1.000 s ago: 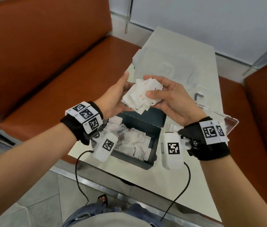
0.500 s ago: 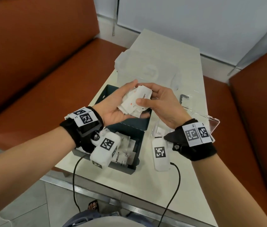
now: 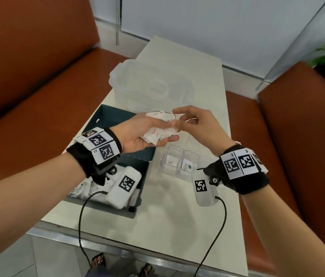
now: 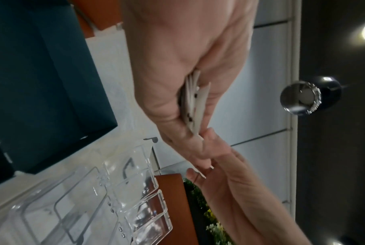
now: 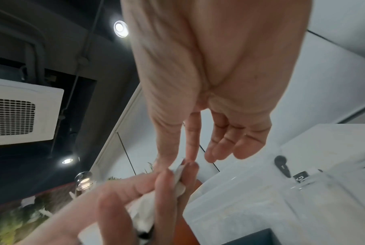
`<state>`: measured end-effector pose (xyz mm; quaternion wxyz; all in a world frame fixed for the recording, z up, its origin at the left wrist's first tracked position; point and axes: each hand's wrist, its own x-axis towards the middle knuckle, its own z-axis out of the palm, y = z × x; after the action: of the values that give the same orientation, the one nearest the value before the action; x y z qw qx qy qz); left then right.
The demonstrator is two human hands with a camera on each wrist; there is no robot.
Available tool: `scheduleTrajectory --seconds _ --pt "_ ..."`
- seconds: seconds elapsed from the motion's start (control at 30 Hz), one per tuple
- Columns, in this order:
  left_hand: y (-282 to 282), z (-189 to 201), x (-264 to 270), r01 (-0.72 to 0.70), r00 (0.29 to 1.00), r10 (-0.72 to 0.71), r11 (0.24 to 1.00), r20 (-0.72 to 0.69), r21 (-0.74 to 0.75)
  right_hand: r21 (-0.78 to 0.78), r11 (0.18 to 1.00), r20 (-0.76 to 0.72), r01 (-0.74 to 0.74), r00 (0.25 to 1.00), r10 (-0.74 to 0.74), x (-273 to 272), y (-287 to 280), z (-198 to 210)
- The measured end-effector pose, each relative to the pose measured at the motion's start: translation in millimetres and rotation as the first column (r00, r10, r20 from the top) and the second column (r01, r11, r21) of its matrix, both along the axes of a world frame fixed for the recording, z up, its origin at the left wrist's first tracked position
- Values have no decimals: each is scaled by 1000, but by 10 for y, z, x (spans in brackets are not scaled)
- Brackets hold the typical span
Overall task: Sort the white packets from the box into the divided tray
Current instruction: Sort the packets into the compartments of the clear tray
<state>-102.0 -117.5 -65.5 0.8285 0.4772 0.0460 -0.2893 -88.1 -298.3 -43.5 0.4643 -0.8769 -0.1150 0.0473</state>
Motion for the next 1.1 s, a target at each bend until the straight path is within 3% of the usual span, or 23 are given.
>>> scheduleTrajectory --seconds 0.23,0.5,0.67,0.77,0.9,1.1 --pt "-535 -30 0 3 994 -25 980 108 201 49 994 18 99 995 -100 -106 -515 64" --pt "-1055 -123 -22 11 996 -30 974 84 227 62 982 -59 176 983 -173 -248 -1047 -78" --pt "-1216 -209 -31 -7 999 -6 969 52 247 12 971 -8 239 971 -239 -209 -1267 -227" --pt "-1164 -266 -11 -69 998 65 963 22 261 -109 939 31 327 945 -325 -104 -1408 -394" --pt "-1016 -312 1 -104 995 100 953 30 286 -386 889 -4 244 964 -266 -69 -1364 -747" --pt "-875 -333 -24 -125 992 119 952 42 279 -603 780 -72 166 963 -261 -66 -1147 -1103"
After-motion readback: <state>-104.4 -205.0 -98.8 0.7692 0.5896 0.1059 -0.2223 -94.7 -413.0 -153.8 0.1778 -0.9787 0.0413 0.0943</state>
